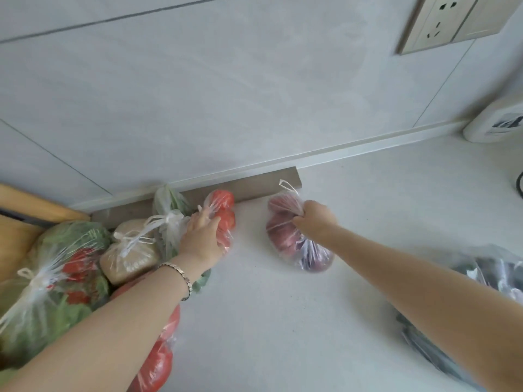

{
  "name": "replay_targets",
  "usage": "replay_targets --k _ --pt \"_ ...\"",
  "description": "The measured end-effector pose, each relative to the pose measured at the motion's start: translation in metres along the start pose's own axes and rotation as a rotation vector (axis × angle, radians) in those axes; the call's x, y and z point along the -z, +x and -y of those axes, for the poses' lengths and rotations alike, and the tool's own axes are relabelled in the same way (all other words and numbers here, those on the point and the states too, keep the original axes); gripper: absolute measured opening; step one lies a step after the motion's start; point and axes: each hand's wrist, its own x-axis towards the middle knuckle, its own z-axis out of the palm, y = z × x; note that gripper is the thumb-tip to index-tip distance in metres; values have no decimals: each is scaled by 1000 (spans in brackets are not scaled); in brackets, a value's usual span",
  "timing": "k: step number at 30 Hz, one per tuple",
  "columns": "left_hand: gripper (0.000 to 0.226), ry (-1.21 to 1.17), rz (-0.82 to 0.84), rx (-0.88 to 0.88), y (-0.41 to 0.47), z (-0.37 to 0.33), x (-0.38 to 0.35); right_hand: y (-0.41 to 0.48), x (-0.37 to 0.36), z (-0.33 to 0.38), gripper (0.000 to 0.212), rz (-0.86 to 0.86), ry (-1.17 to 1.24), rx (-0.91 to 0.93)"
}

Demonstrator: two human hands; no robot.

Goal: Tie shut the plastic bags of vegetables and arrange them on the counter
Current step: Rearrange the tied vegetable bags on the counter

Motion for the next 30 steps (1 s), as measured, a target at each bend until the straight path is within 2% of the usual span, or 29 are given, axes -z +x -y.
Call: replay_targets --k 3,7,10,13,15,16,18,20,21,26,28,30 --pt "64 -56 25 -21 0 8 0 9 -21 42 32 5 205 -68" --pt "64 -137 46 -33 -2 10 1 16 -42 73 47 -57 304 -117" --pt "62 -158 66 -41 -4 11 7 15 -46 77 38 -103 350 -102" --pt "58 -11 93 -71 -14 8 15 0 -37 71 32 -81 298 34" --pt "53 70 65 -101 -23 -2 19 -19 -21 52 35 -21 201 144" --pt "48 63 29 -127 -28 -10 19 -31 -9 36 36 -3 77 193" --pt "37 2 -11 -186 -41 -25 16 -56 19 -1 37 25 -322 258" --pt "31 -17 9 -246 -54 -44 12 -79 46 -51 39 75 -656 216" --pt "30 -22 31 -254 -57 -48 10 -86 56 -72 43 114 -735 149" --pt "23 -33 84 -302 -84 -90 -10 -132 84 -176 56 191 -806 -207" --pt "24 -33 109 -324 -95 -106 -20 -146 78 -204 62 224 -797 -267" --pt "24 -44 130 -334 -105 -118 -28 -154 67 -223 62 185 -803 -256"
